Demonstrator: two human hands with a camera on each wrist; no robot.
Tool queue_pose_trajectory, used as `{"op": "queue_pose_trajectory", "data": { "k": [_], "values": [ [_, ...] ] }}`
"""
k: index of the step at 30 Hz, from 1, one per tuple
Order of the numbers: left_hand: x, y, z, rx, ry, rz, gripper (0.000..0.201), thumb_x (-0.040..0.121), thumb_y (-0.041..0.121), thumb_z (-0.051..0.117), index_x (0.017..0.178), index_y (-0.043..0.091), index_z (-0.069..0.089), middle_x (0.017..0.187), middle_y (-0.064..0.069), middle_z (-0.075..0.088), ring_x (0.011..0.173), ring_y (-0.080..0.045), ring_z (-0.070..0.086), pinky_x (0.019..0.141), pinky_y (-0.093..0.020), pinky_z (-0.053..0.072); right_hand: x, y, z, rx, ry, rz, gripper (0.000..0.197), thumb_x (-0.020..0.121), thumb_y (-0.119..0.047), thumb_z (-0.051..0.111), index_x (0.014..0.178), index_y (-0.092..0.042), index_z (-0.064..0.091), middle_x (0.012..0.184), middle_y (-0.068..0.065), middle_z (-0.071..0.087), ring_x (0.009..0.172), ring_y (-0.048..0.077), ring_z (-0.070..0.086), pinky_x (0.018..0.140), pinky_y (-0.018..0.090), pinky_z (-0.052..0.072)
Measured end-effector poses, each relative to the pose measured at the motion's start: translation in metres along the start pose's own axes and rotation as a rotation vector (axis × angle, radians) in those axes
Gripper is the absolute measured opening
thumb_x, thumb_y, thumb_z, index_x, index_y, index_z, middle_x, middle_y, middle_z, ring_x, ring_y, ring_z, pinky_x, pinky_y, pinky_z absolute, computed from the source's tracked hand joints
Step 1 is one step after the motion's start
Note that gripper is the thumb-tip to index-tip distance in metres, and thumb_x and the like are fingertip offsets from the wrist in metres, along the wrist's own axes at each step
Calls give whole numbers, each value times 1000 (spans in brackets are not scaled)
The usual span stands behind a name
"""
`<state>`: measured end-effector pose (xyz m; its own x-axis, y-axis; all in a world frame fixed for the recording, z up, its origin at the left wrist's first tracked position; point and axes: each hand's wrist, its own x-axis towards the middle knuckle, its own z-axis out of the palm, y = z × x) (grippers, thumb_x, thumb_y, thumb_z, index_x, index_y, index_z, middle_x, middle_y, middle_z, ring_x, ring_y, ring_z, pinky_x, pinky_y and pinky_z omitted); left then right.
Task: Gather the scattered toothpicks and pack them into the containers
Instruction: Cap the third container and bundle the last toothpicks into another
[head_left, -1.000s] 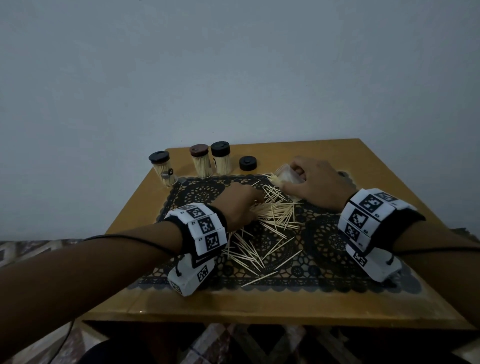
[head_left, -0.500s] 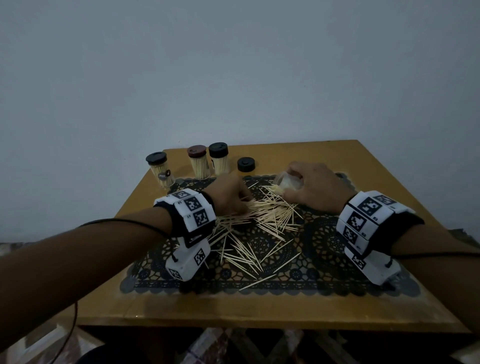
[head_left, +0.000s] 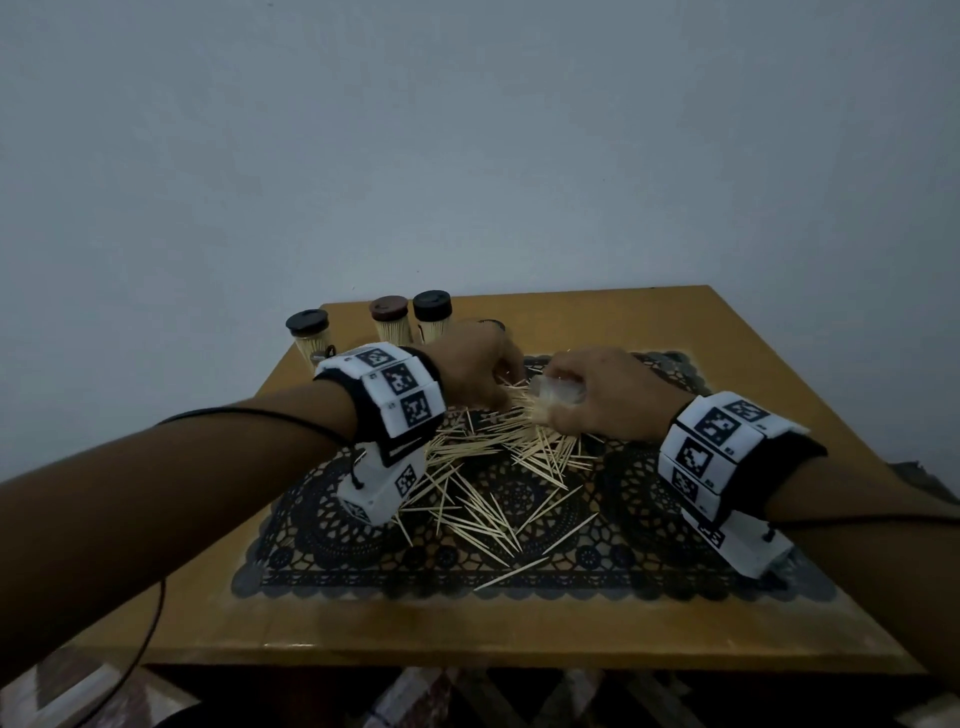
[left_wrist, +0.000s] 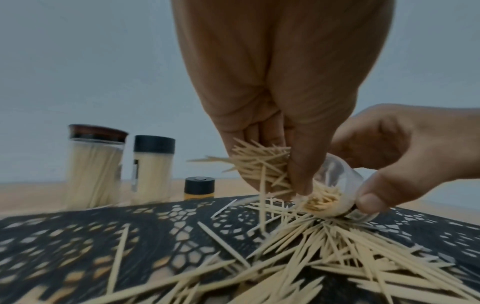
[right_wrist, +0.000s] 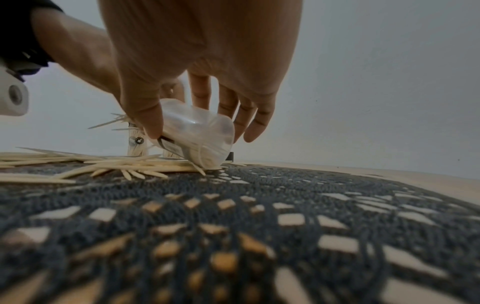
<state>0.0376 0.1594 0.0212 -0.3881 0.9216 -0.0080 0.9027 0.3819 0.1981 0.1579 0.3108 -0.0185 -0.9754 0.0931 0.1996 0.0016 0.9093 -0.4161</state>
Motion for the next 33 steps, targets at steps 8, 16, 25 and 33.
{"op": "queue_pose_trajectory", "data": {
  "k": [8, 16, 25, 33],
  "values": [
    [19, 14, -7, -140, 73, 64, 24, 76, 10, 77, 89, 13, 57, 90, -3, 67, 83, -19, 64, 76, -38, 55, -1, 6, -3, 80, 77, 26, 29, 74, -33, 79, 88, -19, 58, 75, -9, 55, 67, 12, 50, 55, 21, 35],
    [3, -13, -9, -226, 207, 16, 12, 89, 14, 64, 100, 11, 68, 99, -3, 70, 93, -15, 64, 84, -30, 51, 0, 7, -2, 141, 125, 33, 34, 75, -34, 81, 89, -13, 58, 82, -1, 60, 74, 18, 56, 65, 33, 48],
    [-21, -14, 7, -332, 51, -101, 29, 89, 13, 66, 117, 9, 58, 95, -4, 70, 84, -18, 70, 82, -38, 57, 1, 7, -2, 133, 112, -27, 34, 74, -29, 82, 90, -21, 54, 81, -12, 57, 72, 8, 55, 62, 21, 46],
    [-9, 4, 7, -359, 215, -17, 7, 85, 7, 69, 88, 10, 74, 77, -2, 72, 65, -8, 67, 63, -21, 57, -1, 4, 0, 125, 91, -91, 43, 69, -36, 84, 102, -16, 64, 86, -10, 63, 78, 7, 60, 65, 15, 47]
  ]
}}
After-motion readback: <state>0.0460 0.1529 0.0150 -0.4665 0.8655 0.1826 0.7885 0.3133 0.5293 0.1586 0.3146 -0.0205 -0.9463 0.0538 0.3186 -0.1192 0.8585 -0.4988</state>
